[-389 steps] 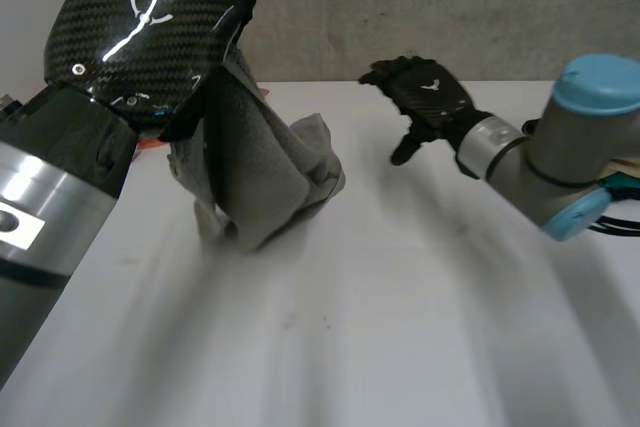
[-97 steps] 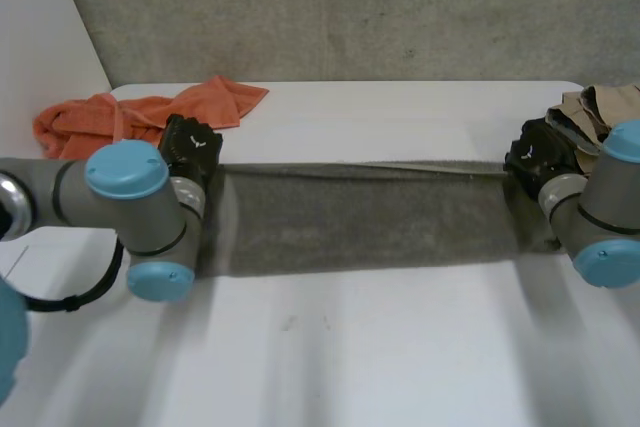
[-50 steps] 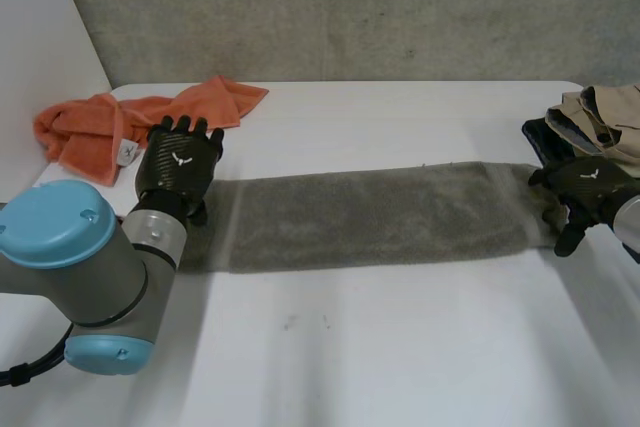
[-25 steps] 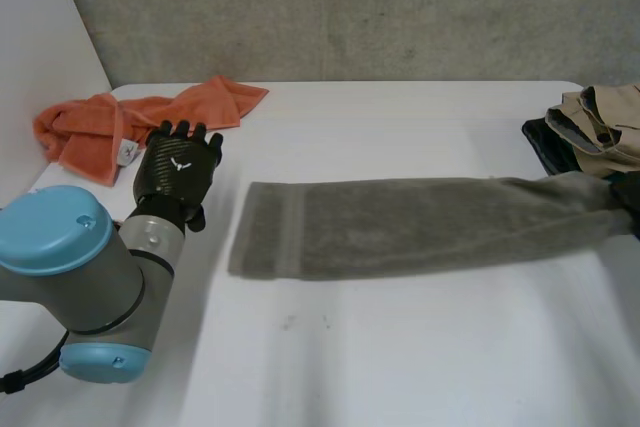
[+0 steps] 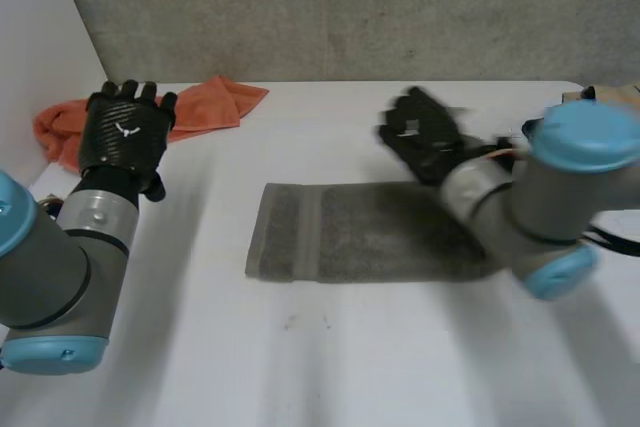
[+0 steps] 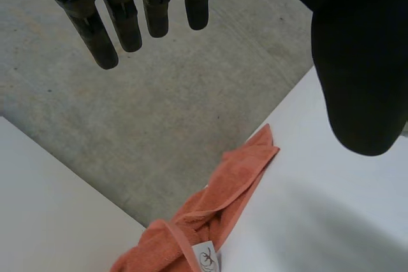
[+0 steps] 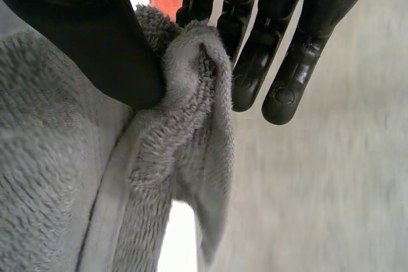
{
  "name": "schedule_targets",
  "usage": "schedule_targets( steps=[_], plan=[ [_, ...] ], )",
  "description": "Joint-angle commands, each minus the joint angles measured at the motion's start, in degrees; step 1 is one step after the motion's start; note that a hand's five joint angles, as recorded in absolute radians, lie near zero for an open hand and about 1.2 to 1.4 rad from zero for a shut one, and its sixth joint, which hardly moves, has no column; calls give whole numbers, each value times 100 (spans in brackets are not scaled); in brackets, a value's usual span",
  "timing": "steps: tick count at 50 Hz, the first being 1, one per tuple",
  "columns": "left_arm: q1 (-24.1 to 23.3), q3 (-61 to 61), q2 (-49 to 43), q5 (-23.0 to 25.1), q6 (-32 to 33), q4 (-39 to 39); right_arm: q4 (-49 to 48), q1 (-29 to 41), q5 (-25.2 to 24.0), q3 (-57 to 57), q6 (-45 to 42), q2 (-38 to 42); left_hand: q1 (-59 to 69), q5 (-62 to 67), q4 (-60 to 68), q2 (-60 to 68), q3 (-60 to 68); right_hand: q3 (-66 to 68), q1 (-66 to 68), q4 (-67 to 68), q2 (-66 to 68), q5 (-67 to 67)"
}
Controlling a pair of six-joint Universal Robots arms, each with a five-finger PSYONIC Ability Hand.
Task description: Fold the laundry.
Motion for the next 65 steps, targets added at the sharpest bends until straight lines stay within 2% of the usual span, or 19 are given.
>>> schedule_targets(
  steps=[1,5,8,13,14,16,19,22,24,25,29,36,42,49,57,61,62,63,65],
  plan=[
    [68,-97,112,139,-319,-42,-468,1281,-248,-862,-2,1210,-91,-272,-165,-174,-203,1159,2419,1190,1262,1386],
    [33,-115,68,147,-390,-42,-521,1668,-687,-951,-28,1694,-91,-272,-165,-174,-203,1159,2419,1190,1262,1386],
    [15,-115,51,156,-399,-42,-530,1775,-820,-959,6,1827,-91,-272,-165,-174,-203,1159,2419,1190,1262,1386],
    [-20,-45,24,279,-390,-16,-513,1784,-760,-872,76,1662,-91,-272,-165,-174,-203,-5601,-4341,-5571,-5498,-5374],
    [-37,-19,24,305,-390,-16,-513,1775,-698,-828,120,1556,-91,-272,-165,-174,-203,-5841,-4581,-5810,-5738,-5614],
    [-55,25,16,341,-399,2,-513,1723,-523,-714,295,1293,-91,-272,-165,-174,-203,-5841,-4581,-5810,-5738,-5614],
    [-134,157,-55,437,-417,10,-504,1398,57,-389,1111,748,-91,-272,-165,-174,-203,-5841,-4581,-5810,-5738,-5614],
    [-309,333,-186,473,-504,19,-460,976,646,-11,2613,11,-91,-272,-165,-174,-203,-5841,-4581,-5810,-5738,-5614],
    [-441,447,-283,473,-575,19,-390,835,848,182,3308,-385,-91,-272,-165,-174,-203,-5841,-4581,-5810,-5738,-5614],
    [-581,569,-405,481,-653,11,-242,687,962,383,3938,-674,-91,-272,-165,-174,-203,-5841,-4581,-5810,-5738,-5614],
    [-897,938,-826,560,-908,-51,442,152,964,727,4760,-914,-91,-272,-165,-174,-203,-5841,-4581,-5810,-5738,-5614],
    [-1276,1676,-1819,754,-1076,-165,1271,-273,955,1281,4770,-932,-87,-267,-161,-170,-199,-5841,-4581,-5810,-5738,-5614],
    [-1285,2301,-2550,710,-1067,-604,1184,-361,972,1686,4568,-879,-36,-217,-110,-119,-149,-5841,-4581,-5810,-5738,-5614],
    [-1206,2495,-2832,552,-1076,-1140,1017,-501,981,1835,4217,-669,-36,-217,-110,-119,-148,-4724,-3464,-4693,-4621,-4497],
    [-1233,2285,-2780,227,-1058,-1264,868,-651,981,1800,3909,-352,-53,-234,-127,-136,-165,-2774,-1514,-2744,-2671,-2547],
    [-1277,2126,-2727,200,-1067,-1431,753,-703,981,1774,3804,-282,-53,-234,-127,-136,-165,-574,686,-544,-471,-347],
    [-1285,2057,-2648,200,-1067,-1518,771,-773,981,1783,3769,-282,-53,-234,-127,-136,-165,748,2008,779,851,975],
    [-1285,2012,-2569,200,-1067,-1562,779,-817,972,1800,3742,-290,-53,-234,-127,-136,-165,1155,2415,1186,1258,1382],
    [-1285,1924,-2402,200,-1067,-1633,806,-923,946,1818,3663,-352,-70,-250,-143,-153,-182,1159,2419,1190,1262,1386]
  ],
)
